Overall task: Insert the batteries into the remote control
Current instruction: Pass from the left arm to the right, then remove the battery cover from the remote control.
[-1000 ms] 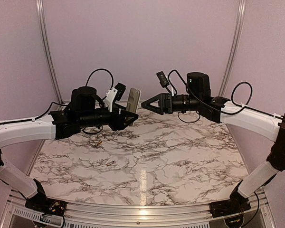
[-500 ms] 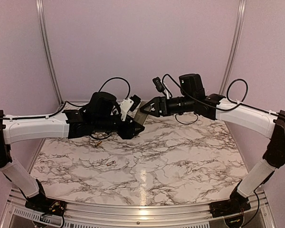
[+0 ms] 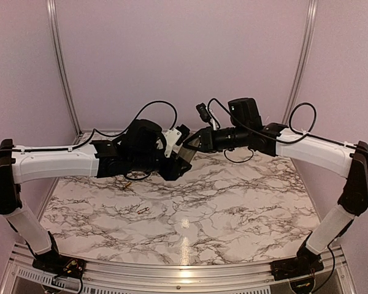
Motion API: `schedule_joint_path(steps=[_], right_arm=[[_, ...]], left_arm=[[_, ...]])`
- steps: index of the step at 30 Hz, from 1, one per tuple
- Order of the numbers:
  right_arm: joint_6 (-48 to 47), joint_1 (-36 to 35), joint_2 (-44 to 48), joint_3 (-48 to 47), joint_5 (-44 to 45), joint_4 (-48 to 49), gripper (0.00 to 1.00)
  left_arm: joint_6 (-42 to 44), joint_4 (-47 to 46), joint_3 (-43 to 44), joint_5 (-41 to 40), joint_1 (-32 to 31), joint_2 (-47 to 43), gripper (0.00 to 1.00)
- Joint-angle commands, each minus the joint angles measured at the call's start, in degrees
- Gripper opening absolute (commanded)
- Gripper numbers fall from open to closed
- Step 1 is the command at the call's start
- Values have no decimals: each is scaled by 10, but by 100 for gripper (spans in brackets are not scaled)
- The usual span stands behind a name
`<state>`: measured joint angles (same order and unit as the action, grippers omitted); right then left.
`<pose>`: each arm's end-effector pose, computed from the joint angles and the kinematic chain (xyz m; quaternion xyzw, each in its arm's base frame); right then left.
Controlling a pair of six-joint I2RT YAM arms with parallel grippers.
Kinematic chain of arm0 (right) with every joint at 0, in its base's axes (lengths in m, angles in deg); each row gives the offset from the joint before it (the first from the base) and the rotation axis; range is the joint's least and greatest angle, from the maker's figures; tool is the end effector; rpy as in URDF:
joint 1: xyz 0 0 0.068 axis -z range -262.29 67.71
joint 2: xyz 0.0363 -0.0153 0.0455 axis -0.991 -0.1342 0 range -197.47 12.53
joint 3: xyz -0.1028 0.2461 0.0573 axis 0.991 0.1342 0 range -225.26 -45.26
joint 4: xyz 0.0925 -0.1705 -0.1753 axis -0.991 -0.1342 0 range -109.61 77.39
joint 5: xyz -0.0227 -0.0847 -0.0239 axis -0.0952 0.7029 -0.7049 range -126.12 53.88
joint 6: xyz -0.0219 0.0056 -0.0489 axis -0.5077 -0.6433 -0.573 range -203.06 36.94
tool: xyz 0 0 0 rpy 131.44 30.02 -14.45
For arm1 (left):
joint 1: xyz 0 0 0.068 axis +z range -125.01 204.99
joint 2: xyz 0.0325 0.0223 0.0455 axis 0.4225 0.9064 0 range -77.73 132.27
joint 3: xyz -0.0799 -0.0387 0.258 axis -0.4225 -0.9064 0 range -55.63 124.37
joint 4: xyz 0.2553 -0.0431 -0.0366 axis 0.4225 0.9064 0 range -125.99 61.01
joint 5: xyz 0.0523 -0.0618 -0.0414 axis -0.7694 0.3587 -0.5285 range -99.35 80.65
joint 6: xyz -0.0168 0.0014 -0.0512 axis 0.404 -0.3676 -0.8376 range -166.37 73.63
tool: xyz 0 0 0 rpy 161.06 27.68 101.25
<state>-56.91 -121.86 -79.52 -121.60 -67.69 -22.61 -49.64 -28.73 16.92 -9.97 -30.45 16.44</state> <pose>0.2776 0.2536 0.3235 -0.2390 0.7923 0.4712 0.3051 0.2187 -0.3170 0.2894 0.3762 0.7746 -0.2452 0.4454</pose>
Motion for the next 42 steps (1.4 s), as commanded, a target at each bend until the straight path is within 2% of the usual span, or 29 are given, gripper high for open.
schedule_joint_path(steps=[1,3,6,8,10,17,25,27,36,42], right_arm=[[22,22,16,26,-15,27,6],[28,31,20,35,-30,38,1],[31,43,25,47,-49,51,0],[31,50,29,59,-67,68,0],[23,54,32,73,-88,80,0],[-20,55,33,116,-173,93,0],[-70,55,-12,97,-223,20,0],[-66,53,-23,98,-235,13,0],[-35,23,-48,123,-245,30,0],[-1,5,-74,134,-257,66,0]], left_arm=[[0,11,16,-16,-2,-14,31],[-7,11,15,-16,1,-21,46],[-14,4,4,1,10,-41,82],[-14,-7,-15,40,21,-65,94],[-14,-22,-43,65,32,-95,99],[48,-29,-142,87,39,-169,97],[217,-58,-241,-9,-44,-239,85],[253,-67,-257,-11,-57,-245,82],[351,-45,-248,-51,-118,-202,59],[385,-43,-226,-64,-134,-160,52]])
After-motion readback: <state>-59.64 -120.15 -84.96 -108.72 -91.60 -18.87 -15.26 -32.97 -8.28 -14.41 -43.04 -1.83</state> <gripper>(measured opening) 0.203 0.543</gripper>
